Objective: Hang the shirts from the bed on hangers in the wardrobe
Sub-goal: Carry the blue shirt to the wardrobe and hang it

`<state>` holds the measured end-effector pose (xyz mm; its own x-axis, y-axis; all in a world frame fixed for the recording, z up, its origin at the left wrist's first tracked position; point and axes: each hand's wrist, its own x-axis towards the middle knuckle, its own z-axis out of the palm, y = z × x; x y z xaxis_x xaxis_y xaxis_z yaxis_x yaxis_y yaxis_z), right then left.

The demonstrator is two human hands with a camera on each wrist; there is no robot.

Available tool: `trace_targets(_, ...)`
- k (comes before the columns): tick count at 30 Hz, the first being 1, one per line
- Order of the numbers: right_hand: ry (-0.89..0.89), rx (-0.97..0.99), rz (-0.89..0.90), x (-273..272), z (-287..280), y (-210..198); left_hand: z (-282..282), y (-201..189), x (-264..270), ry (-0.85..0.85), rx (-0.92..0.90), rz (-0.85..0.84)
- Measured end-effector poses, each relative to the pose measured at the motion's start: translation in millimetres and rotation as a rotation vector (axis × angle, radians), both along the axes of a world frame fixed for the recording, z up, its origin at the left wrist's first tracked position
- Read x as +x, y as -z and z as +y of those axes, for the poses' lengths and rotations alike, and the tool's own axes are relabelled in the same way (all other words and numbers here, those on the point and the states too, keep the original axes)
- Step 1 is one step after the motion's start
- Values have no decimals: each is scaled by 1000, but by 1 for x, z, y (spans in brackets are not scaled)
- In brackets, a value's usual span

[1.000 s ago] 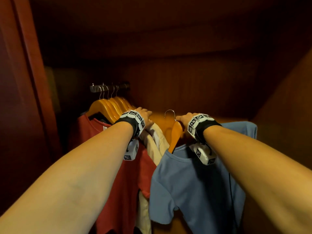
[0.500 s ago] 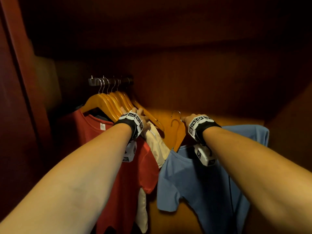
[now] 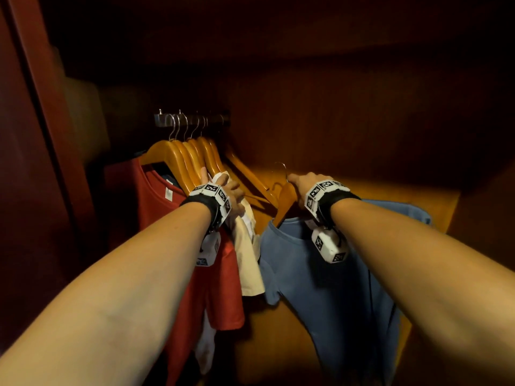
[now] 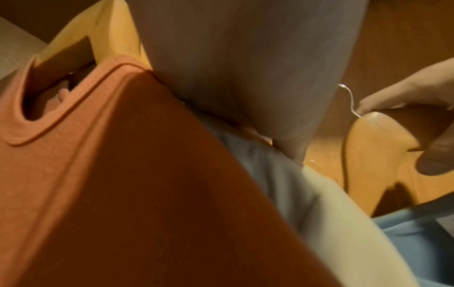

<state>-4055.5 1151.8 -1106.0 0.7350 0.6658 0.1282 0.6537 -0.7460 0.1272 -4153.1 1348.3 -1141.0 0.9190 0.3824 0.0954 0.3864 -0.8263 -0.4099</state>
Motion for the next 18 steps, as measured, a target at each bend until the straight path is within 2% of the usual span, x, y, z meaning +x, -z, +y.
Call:
trace_targets(8, -40, 26, 12, -2, 21, 2, 2, -2, -5, 28, -23, 21)
trace_targets(15, -78, 219, 78, -7, 39, 0, 1, -12, -3, 7, -36, 67)
trace_targets(18, -87, 282, 98, -5, 47, -4, 10, -24, 4, -13, -105, 95)
